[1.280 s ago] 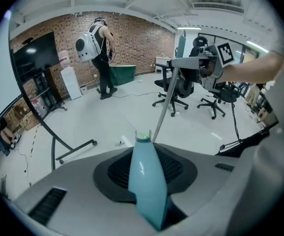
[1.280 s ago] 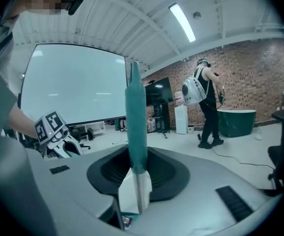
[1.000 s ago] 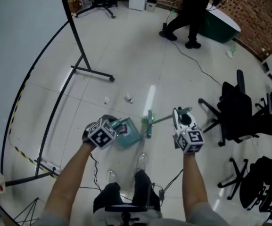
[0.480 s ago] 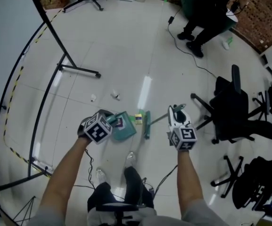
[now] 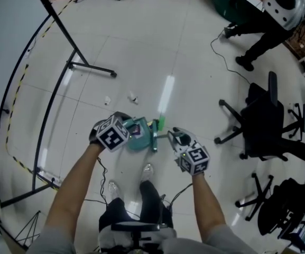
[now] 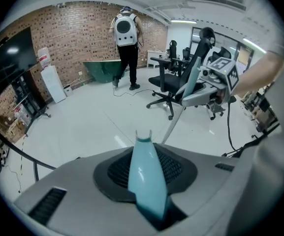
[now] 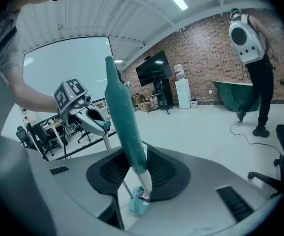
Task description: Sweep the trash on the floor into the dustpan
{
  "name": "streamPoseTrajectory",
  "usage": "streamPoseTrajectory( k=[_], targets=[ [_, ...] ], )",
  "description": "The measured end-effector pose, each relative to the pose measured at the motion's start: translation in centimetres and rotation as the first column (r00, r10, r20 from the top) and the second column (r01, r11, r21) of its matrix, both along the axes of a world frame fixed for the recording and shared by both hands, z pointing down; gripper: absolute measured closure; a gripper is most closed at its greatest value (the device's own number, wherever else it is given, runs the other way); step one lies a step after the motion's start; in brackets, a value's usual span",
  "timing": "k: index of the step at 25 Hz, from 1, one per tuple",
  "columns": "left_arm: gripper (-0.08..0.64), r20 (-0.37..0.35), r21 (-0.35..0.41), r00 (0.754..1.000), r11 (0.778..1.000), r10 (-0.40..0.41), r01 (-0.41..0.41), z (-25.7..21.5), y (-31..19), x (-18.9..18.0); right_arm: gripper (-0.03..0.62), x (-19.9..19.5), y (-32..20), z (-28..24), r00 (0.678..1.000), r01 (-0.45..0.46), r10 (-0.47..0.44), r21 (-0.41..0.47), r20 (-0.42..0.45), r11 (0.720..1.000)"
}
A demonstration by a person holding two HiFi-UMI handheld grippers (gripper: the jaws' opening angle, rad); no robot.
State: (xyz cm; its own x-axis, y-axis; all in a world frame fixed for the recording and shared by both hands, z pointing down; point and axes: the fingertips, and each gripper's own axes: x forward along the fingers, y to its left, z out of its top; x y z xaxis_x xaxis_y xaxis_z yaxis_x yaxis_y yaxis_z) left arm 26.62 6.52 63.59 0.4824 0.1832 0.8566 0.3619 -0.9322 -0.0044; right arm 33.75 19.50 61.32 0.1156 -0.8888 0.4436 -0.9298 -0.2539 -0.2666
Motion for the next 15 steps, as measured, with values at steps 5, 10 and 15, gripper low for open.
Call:
streamPoseTrajectory(
  k=[5,10,15],
  targets=[
    [0.449,0.005,-0.008,1.0,1.0,0.001,-0.001,0.3,0.0,-0.9,0.483,-0.9,-1.6,-0.7,0.995,0.079,-0.081,0.035,0.053,0.996],
    [0.449,0.005,0.004,1.0,1.0,-0.005,0.005,0.3,-0.8,-2.1,0.488,0.1,-2.6,-2.4,0.997,0.069,-0.071,0.061,0.042,0.996],
    [0.449,-0.005,-0.024,0.998,0.997,-0.07,0.07,-0.3,-3.1,-4.7,0.491,1.5,-3.4,-6.2,0.999,0.041,-0.039,0.092,-0.025,0.995]
  ],
)
